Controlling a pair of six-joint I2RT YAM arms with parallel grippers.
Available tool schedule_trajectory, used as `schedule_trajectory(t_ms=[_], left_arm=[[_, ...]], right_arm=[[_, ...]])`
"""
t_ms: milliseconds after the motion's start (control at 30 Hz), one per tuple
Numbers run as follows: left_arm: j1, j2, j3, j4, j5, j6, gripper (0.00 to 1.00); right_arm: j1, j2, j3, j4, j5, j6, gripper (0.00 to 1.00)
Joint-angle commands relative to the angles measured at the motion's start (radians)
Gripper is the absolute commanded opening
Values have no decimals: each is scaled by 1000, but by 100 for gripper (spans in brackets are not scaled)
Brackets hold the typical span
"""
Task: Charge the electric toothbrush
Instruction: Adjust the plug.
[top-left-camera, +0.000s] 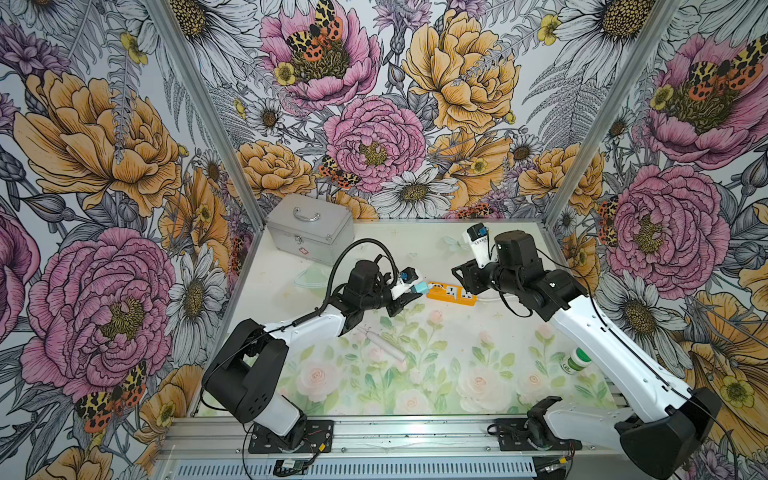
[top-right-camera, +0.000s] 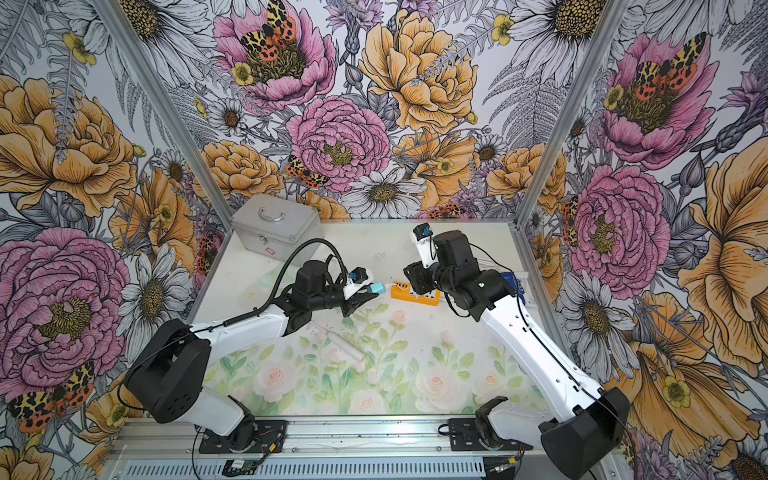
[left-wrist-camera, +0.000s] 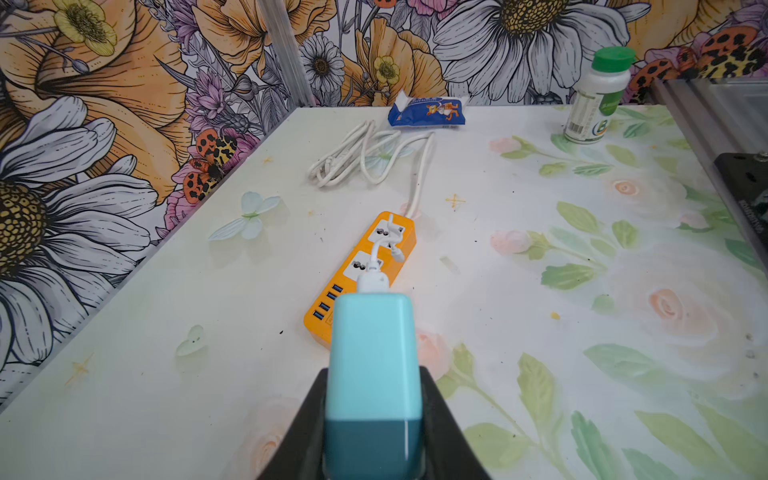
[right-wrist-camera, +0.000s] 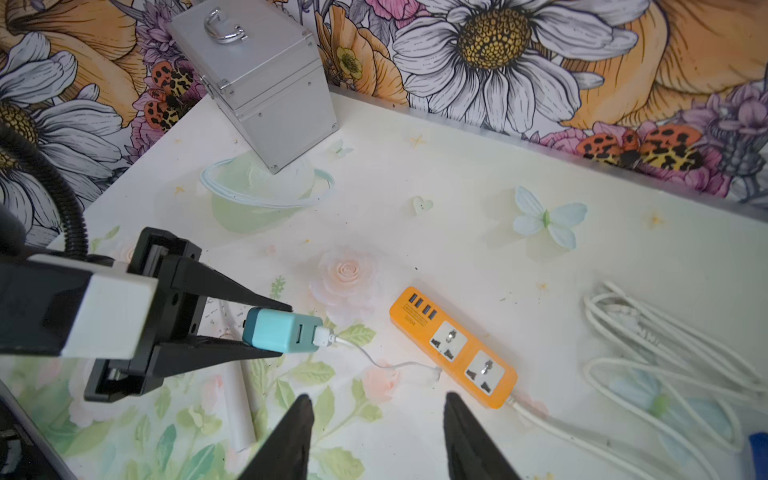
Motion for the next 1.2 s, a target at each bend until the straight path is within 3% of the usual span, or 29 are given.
schedule_trajectory(t_ms=[0,100,233,567,1167], left_arm=[[-15,-42,-39,154,-61,-25,0],[-27,-55,-74,248,-86,-21,0],[-38,-48,-63,276,-62,-38,0],[-72,-22,-30,285,-51,-46,0],[-82,-53,-15,286,-21,-51,0]], right_arm=[[2,22,-95,99,-113,286,53],[1,-19,-192,227,-176,372,65],[1,-57,-204,243,-186,398,71],[1,-28,-190,329,-313,453,72],[4,43,-174,374,-356,475,73]])
